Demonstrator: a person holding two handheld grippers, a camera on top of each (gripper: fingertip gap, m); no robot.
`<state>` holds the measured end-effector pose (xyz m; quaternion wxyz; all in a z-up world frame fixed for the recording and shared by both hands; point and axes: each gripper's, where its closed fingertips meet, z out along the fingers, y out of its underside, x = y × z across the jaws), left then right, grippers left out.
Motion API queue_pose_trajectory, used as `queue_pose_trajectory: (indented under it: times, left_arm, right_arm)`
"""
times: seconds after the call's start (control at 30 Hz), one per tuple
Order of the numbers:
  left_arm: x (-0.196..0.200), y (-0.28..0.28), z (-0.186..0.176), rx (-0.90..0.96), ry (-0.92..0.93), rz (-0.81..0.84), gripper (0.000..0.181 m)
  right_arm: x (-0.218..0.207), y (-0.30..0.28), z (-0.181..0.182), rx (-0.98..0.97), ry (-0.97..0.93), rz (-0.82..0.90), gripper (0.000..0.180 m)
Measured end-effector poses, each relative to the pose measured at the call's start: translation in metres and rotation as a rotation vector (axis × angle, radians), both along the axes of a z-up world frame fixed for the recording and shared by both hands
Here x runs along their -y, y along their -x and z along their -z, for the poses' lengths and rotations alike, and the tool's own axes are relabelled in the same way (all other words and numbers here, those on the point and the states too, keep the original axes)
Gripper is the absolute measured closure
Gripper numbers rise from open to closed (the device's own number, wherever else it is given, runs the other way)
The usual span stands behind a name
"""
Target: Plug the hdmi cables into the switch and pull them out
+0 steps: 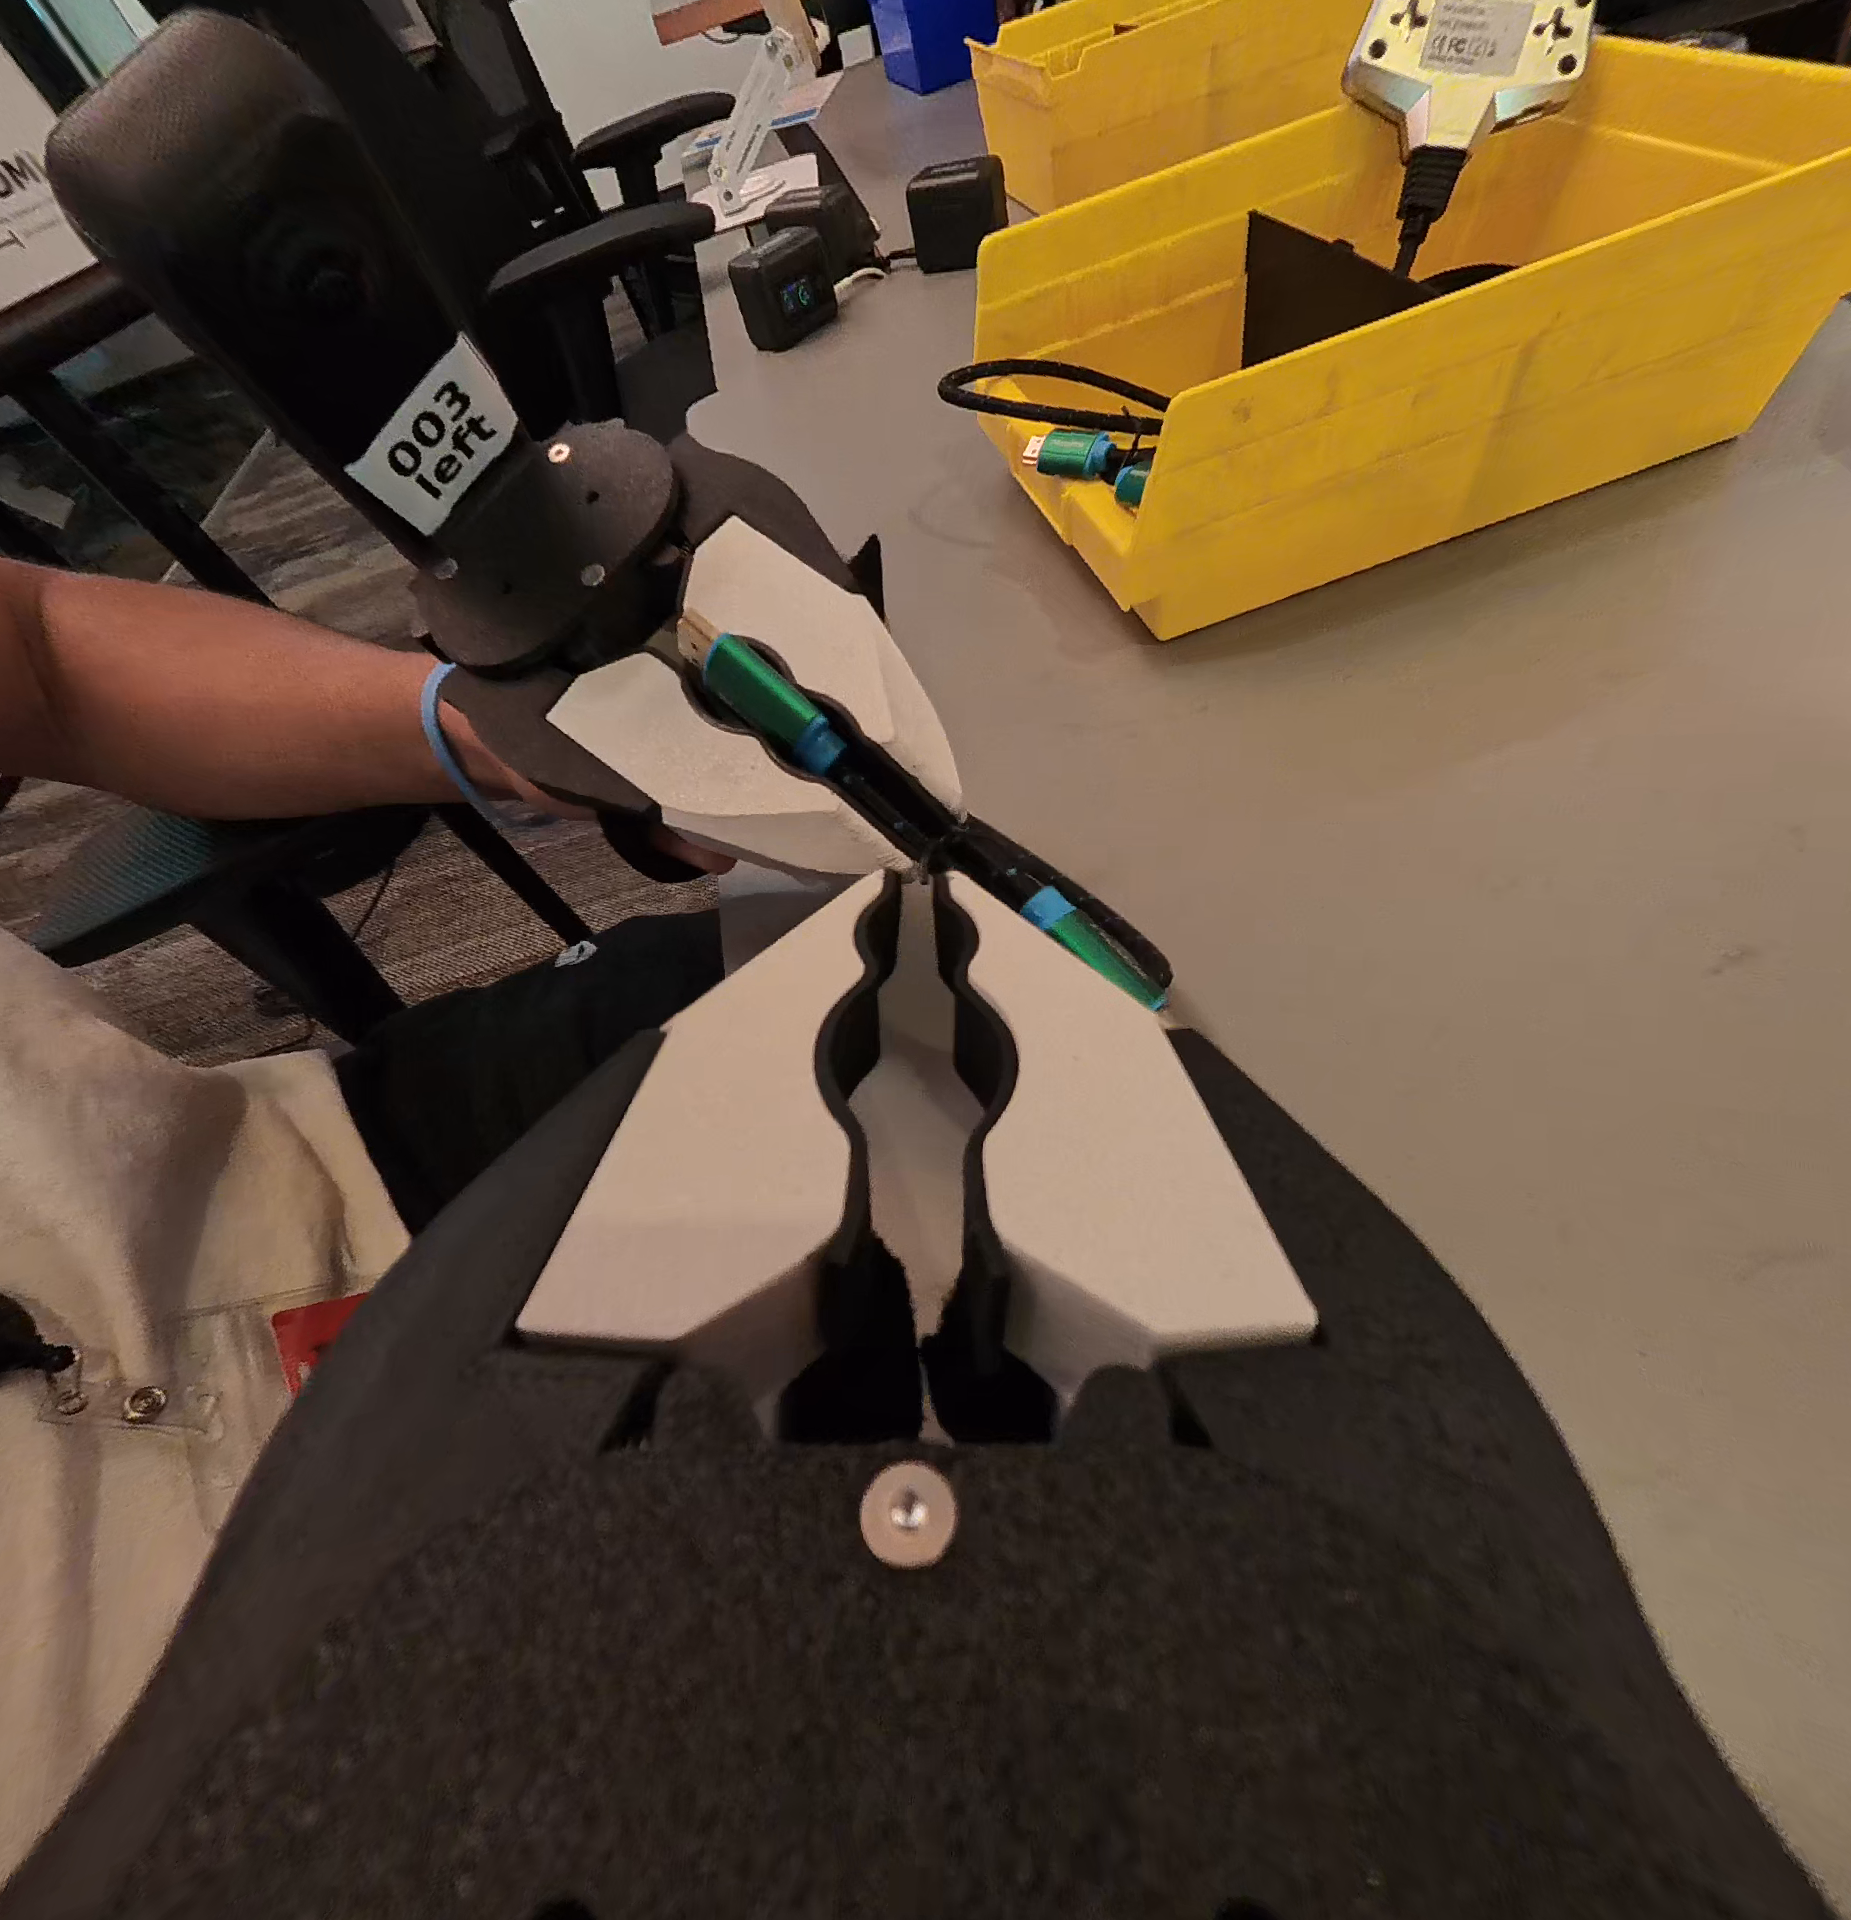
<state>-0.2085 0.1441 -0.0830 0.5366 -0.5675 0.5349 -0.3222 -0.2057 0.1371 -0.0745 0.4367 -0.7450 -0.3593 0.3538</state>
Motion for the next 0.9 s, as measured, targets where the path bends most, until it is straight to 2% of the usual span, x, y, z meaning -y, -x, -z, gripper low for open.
queue_pose_trajectory:
  times: [0.57, 0.73, 0.9]
  left_arm:
    - [0.002, -0.001, -0.001, 0.004, 0.008, 0.008, 0.171]
    - [0.012, -0.003, -0.01, 0.069, 0.109, 0.077, 0.172]
    - [0.028, -0.005, -0.019, 0.089, 0.046, 0.15, 0.172]
  right_arm:
    - [-0.002, 0.0, 0.007, 0.008, 0.059, 0.005, 0.179]
    - [-0.008, -0.004, 0.007, 0.067, 0.03, 0.045, 0.18]
    - [-0.003, -0.001, 0.0, 0.093, 0.015, 0.018, 0.18]
